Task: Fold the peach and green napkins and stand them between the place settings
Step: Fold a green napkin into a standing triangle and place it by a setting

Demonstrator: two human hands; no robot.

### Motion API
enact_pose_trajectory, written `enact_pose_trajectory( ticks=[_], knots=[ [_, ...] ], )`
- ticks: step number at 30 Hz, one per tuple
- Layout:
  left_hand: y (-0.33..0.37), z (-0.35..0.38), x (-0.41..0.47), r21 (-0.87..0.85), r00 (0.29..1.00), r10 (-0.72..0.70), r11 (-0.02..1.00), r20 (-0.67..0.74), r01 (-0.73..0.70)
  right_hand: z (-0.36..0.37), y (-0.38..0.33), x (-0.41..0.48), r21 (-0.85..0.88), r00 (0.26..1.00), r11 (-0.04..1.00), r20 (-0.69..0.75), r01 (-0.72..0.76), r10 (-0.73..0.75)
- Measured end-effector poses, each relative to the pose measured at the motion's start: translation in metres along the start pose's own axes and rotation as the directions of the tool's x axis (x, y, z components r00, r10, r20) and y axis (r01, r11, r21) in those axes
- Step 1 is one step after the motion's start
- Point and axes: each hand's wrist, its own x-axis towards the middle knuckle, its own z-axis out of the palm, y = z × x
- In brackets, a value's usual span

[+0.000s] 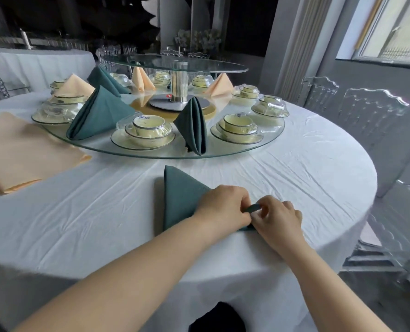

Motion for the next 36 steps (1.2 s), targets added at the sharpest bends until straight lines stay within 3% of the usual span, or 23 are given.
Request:
enact_pose_trajectory(
  ticks=[5, 9, 13, 15, 18, 21, 25, 28, 32, 36],
  knots=[
    [-0.011, 0.017, 0.001, 0.113, 1.0, 0.008, 0.994, -0.017, -0.006, -0.003, 0.009, 0.003, 0.09, 0.997, 0.994, 0.05, 0.054, -0.059],
    [-0.013, 0.018, 0.001, 0.133, 0.999, 0.025, 0.991, -0.041, -0.019, -0.008, 0.011, 0.003, 0.324, 0.997, 0.946, 0.059, 0.021, -0.042],
    [-0.016, 0.006, -0.005, 0.065, 0.992, 0.016, 0.998, 0.122, -0.024, -0.014, 0.007, 0.0, 0.502, 0.992, 0.86, 0.116, -0.094, 0.041],
    [-0.021, 0.0, -0.01, 0.072, 0.972, 0.094, 0.991, 0.215, -0.112, -0.014, 0.005, -0.001, 0.423, 0.994, 0.904, 0.107, -0.066, 0.022],
    [-0.033, -0.006, -0.021, 0.076, 0.926, 0.224, 0.963, 0.302, -0.258, -0.011, 0.002, 0.0, 0.12, 0.994, 0.993, 0.105, 0.013, -0.026],
    [-0.05, -0.021, -0.03, 0.049, 0.927, 0.281, 0.952, 0.246, -0.302, -0.01, 0.001, 0.002, -0.025, 0.989, 0.999, 0.143, 0.046, -0.042],
    [-0.082, -0.042, -0.022, 0.118, 0.989, 0.139, 0.983, 0.048, -0.144, -0.014, -0.005, 0.002, -0.046, 0.981, 0.998, 0.192, 0.046, -0.036],
    [-0.086, -0.038, -0.016, 0.209, 0.988, 0.061, 0.974, 0.144, -0.091, -0.015, -0.017, 0.006, -0.25, 0.981, 0.96, 0.176, 0.127, -0.084],
    [-0.087, -0.024, -0.014, 0.283, 0.976, 0.048, 0.953, 0.211, -0.109, -0.001, -0.043, 0.003, -0.13, 0.945, 0.937, 0.094, 0.324, -0.314],
    [-0.088, -0.019, -0.016, 0.4, 0.964, 0.0, 0.91, 0.265, -0.11, 0.022, -0.044, -0.004, -0.124, 0.9, 0.917, 0.281, 0.378, -0.333]
  ],
)
